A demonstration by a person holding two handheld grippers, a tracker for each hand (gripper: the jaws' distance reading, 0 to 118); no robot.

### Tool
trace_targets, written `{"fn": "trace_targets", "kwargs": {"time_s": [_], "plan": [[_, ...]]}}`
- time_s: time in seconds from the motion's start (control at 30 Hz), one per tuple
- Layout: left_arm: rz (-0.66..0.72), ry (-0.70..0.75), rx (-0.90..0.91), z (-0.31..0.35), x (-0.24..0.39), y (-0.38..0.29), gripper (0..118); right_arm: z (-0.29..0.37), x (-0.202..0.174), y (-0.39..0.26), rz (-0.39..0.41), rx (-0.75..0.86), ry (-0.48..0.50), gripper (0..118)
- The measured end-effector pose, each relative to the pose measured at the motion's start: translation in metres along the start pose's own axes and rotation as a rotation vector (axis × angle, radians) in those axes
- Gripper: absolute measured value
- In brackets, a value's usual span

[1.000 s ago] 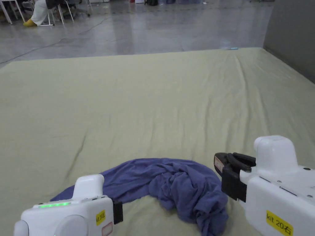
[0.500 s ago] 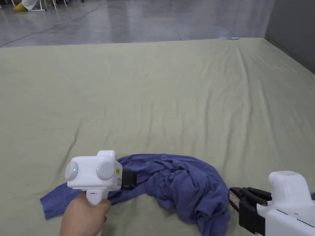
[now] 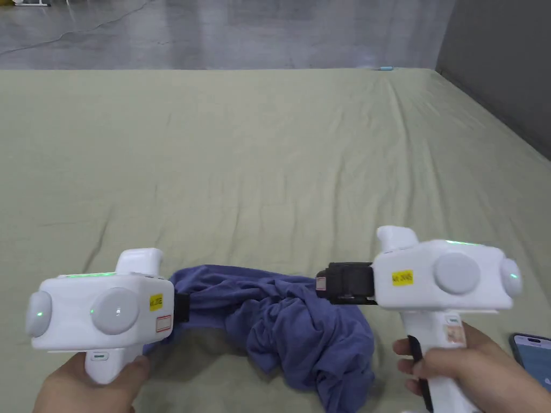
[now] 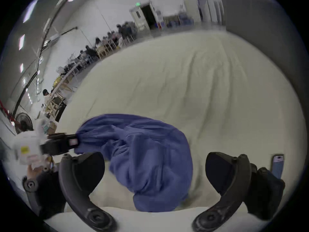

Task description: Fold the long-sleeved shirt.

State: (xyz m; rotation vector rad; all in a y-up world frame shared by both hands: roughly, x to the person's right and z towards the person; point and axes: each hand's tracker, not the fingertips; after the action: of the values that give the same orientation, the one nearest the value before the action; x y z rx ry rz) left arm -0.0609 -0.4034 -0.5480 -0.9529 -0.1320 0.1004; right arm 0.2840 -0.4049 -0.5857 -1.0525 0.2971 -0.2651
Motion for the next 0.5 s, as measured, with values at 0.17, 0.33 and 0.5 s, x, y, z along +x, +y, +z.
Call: {"fn": "trace_targets", "kwargs": {"time_s": [0.17, 0.33, 0.5], "plan": [[0.030, -0.029, 0.016, 0.025, 0.001, -0.007, 5, -0.066, 0.017, 0.004, -0.108, -0.199, -0.090, 110], [0.084, -0.039, 0.008, 0.034, -0.017, 0.002, 5, -0.051, 0.016, -0.010, -0.267, -0.236, 0.047, 12], [0.100, -0.021, 0.088, 0.066, -0.032, 0.040, 5, 0.028, -0.031, 0.024, 0.085, -0.084, -0.046, 10]]}}
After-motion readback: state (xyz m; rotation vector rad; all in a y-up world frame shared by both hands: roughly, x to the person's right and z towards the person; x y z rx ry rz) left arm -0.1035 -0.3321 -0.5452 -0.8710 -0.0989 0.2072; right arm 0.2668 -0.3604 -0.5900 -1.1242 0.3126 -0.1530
